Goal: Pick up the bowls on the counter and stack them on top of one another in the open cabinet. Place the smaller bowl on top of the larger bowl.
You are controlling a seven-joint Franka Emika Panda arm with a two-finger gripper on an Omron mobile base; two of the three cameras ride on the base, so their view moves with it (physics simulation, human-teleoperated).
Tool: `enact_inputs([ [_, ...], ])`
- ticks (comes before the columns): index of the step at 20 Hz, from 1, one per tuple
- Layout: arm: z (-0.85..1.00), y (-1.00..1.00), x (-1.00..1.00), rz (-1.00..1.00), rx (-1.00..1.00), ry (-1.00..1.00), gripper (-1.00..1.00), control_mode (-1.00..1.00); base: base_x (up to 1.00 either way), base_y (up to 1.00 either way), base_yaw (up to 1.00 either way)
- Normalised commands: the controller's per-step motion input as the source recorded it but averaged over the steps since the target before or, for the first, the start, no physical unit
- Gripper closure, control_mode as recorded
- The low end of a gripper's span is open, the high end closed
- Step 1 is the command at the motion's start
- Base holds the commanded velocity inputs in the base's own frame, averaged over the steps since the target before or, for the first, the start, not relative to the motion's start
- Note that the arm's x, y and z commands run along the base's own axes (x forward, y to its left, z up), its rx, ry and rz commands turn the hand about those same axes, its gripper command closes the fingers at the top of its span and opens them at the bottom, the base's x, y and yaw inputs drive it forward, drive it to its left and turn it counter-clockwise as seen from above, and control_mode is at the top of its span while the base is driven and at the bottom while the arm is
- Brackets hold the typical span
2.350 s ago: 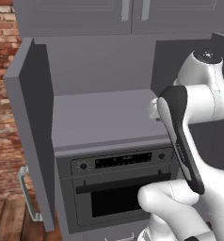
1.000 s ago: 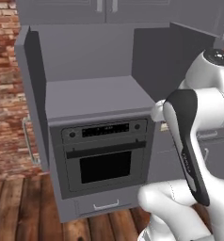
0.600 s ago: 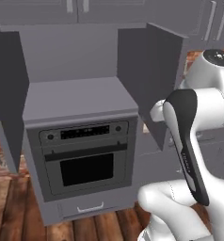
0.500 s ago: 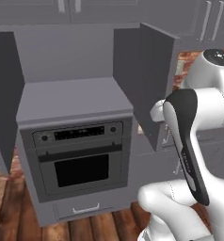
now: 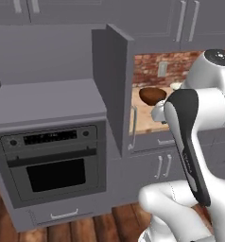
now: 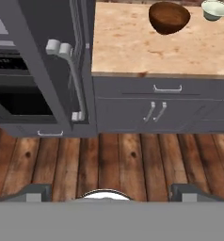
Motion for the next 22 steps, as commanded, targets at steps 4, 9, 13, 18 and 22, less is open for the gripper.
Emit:
enact_inputs([
  [4, 0.0, 0.0, 0.0, 0.0, 0.0, 0.0, -1.0, 1.0, -0.02, -0.61, 0.0],
  [9, 0.0, 0.0, 0.0, 0.0, 0.0, 0.0, -1.0, 1.0, 0.18, -0.55, 0.01],
  [13, 0.0, 0.0, 0.0, 0.0, 0.0, 0.0, -1.0, 1.0, 0.5, -0.38, 0.02],
  [18, 0.0, 0.0, 0.0, 0.0, 0.0, 0.0, -1.0, 1.0, 0.52, -0.34, 0.02],
  [22, 0.0, 0.0, 0.0, 0.0, 0.0, 0.0, -1.0, 1.0, 0.45, -0.38, 0.03],
])
